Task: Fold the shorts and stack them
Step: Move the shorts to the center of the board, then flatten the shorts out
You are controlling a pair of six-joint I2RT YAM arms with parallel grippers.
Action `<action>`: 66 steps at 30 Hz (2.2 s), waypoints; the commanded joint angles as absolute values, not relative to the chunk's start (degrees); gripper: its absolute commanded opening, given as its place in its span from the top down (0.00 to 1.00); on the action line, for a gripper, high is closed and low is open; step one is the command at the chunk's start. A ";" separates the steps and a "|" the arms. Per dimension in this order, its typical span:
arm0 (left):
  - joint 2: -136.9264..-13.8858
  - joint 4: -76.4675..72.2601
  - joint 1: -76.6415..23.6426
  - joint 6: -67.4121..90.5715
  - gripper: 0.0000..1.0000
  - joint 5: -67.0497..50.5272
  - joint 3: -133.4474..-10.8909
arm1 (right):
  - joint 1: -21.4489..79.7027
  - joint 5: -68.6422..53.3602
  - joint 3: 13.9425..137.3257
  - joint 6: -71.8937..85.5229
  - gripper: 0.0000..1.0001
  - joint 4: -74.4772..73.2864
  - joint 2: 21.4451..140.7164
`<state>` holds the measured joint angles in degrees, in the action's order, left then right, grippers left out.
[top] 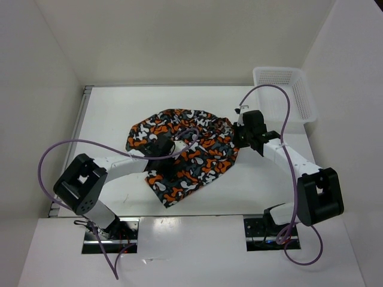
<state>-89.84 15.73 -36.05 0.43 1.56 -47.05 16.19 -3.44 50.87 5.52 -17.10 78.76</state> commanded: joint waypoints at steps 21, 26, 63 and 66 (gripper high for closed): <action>-83.85 24.96 -27.86 0.00 0.01 6.86 -45.71 | 15.91 -4.05 56.67 -13.26 0.23 -19.41 77.87; -84.63 20.49 -27.86 0.00 0.01 8.79 -42.55 | 15.91 -4.04 62.13 -18.80 0.27 -23.37 81.38; -65.92 56.51 -22.59 0.00 0.44 -2.72 -43.42 | 18.90 -11.68 50.01 -50.80 0.14 -46.40 83.34; -67.67 54.33 -19.70 0.00 0.35 -7.90 -48.23 | 18.90 -14.76 52.11 -46.87 0.07 -46.41 79.99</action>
<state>-66.85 53.80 -21.67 0.14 -2.63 -44.18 18.52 -11.81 50.11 -48.34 -44.34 85.19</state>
